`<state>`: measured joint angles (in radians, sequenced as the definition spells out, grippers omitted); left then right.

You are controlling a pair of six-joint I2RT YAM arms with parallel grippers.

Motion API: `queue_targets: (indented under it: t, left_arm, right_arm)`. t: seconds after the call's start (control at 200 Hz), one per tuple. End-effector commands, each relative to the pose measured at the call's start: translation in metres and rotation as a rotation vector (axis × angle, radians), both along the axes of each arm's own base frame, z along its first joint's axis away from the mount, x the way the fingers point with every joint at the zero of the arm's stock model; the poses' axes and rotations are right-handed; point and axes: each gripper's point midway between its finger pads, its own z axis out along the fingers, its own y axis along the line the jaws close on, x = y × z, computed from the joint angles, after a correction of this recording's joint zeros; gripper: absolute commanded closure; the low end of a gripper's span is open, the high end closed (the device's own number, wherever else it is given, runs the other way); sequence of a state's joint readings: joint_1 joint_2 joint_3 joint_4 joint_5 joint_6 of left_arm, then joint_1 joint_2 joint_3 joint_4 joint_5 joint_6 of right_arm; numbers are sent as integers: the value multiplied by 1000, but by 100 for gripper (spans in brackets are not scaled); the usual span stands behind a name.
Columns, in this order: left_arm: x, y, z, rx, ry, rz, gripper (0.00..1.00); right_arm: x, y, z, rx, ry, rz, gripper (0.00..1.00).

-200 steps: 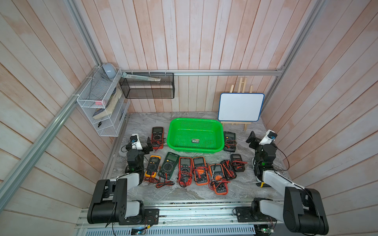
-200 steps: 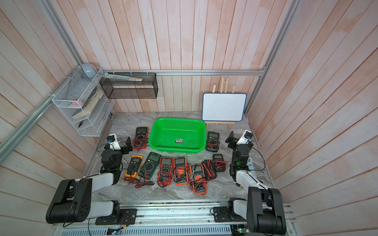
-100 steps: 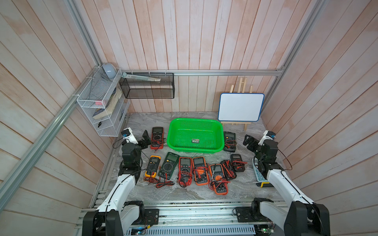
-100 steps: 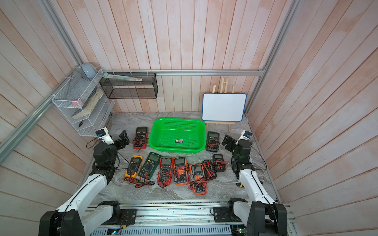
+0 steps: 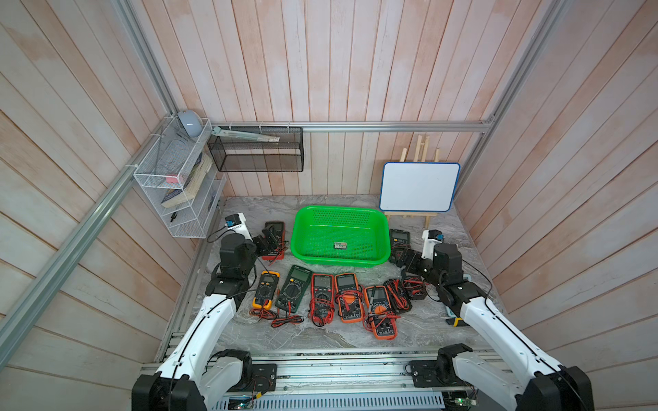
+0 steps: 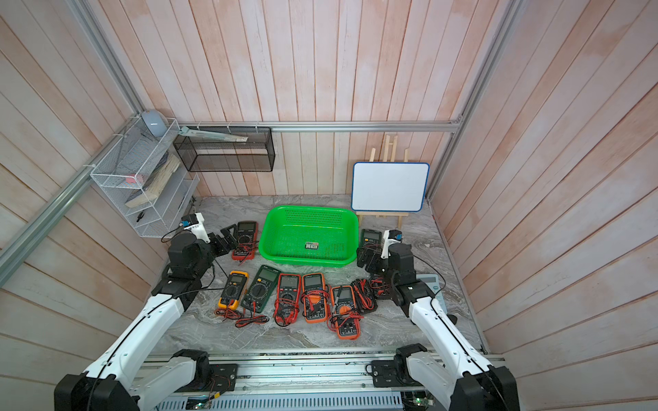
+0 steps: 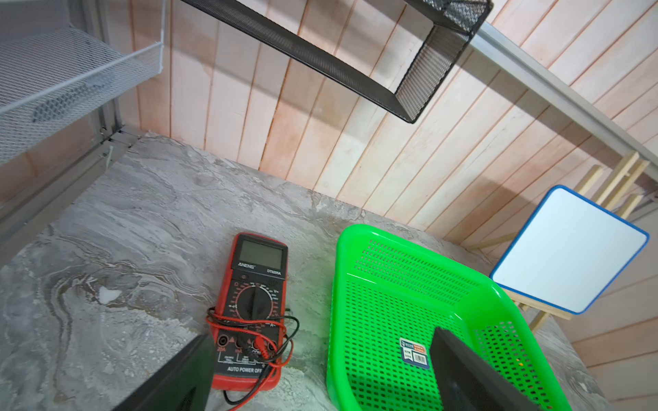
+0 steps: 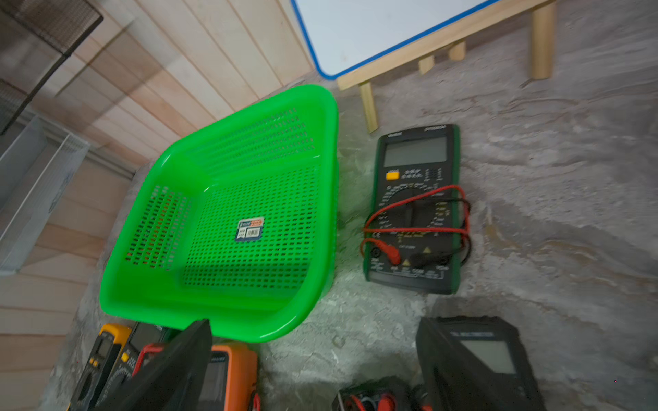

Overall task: Put the multimeter into the basket
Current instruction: Pick up the multimeter from the center of the board.

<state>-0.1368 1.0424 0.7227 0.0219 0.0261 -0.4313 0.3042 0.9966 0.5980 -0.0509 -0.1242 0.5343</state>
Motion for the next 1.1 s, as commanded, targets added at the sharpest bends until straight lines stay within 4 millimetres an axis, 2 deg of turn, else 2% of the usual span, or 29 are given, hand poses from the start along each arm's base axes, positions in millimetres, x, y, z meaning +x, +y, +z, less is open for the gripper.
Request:
queue_targets:
  t: [0.0, 0.125, 0.215, 0.555, 0.645, 0.78, 0.895, 0.97, 1.0, 1.095]
  left_arm:
    - [-10, -24, -23, 7, 134, -76, 0]
    - [-23, -64, -46, 43, 246, -162, 0]
    - [-38, -92, -60, 81, 303, -194, 0]
    - [-107, -156, -110, 185, 547, -251, 0]
    - [-123, -165, -123, 214, 621, -263, 0]
    - [-142, -168, -136, 219, 714, -241, 0]
    - [-153, -170, -138, 219, 730, -232, 0]
    - [-153, -171, -137, 205, 730, -228, 0]
    - [-161, -179, -138, 217, 729, -260, 0]
    - [-163, -185, -139, 222, 722, -272, 0]
  right_arm:
    - [-8, 25, 1, -19, 38, 51, 6]
    - [-14, 46, -7, -45, 61, 88, 6]
    - [-16, 54, -11, -38, 75, 100, 6]
    - [-14, 55, -14, -27, 90, 83, 5]
    - [-15, 56, -14, -35, 94, 92, 5]
    - [-18, 55, -19, -45, 107, 104, 4]
    - [-20, 54, -22, -47, 113, 109, 4]
    - [-23, 54, -25, -48, 116, 112, 4]
    - [-23, 54, -25, -46, 115, 112, 4]
    - [-25, 53, -28, -53, 123, 117, 4]
